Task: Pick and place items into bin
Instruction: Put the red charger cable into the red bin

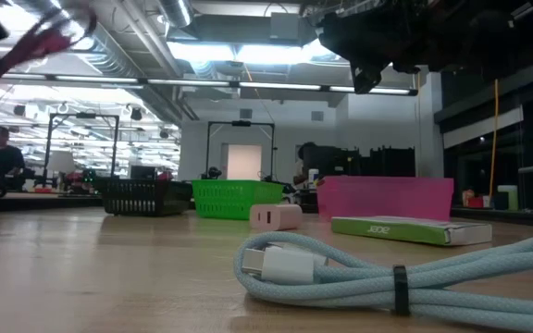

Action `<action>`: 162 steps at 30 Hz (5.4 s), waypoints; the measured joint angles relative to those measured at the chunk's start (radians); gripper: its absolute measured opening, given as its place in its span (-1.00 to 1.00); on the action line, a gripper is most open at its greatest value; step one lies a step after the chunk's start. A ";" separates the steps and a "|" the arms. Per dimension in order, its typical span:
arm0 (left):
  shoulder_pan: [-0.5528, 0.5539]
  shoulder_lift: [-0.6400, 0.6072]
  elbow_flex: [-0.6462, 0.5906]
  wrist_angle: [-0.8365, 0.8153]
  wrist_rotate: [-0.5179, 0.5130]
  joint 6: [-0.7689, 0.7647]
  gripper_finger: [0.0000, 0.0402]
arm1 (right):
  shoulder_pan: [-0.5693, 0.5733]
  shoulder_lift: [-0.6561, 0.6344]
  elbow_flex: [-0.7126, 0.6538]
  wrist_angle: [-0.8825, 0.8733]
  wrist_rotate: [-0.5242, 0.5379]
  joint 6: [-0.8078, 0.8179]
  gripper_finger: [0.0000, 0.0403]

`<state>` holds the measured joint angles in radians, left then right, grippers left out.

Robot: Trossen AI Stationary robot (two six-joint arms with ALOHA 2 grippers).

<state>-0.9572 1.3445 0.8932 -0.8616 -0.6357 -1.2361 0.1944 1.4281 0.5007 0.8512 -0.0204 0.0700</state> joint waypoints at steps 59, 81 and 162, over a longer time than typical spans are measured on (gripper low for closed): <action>0.738 -0.195 -0.458 1.389 0.429 1.255 -0.98 | 0.040 0.076 0.029 0.110 0.000 -0.056 -0.74; 0.824 -0.146 -0.457 1.472 0.556 1.223 -0.98 | 0.017 0.076 0.088 0.055 0.090 -0.201 -0.68; 0.800 0.043 -0.330 1.517 0.559 1.286 -0.56 | -0.048 0.184 0.234 -0.058 0.101 -0.180 -0.99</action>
<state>-0.1576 1.3871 0.5629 0.6552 -0.0765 0.0502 0.1467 1.6120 0.7345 0.7932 0.0802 -0.1104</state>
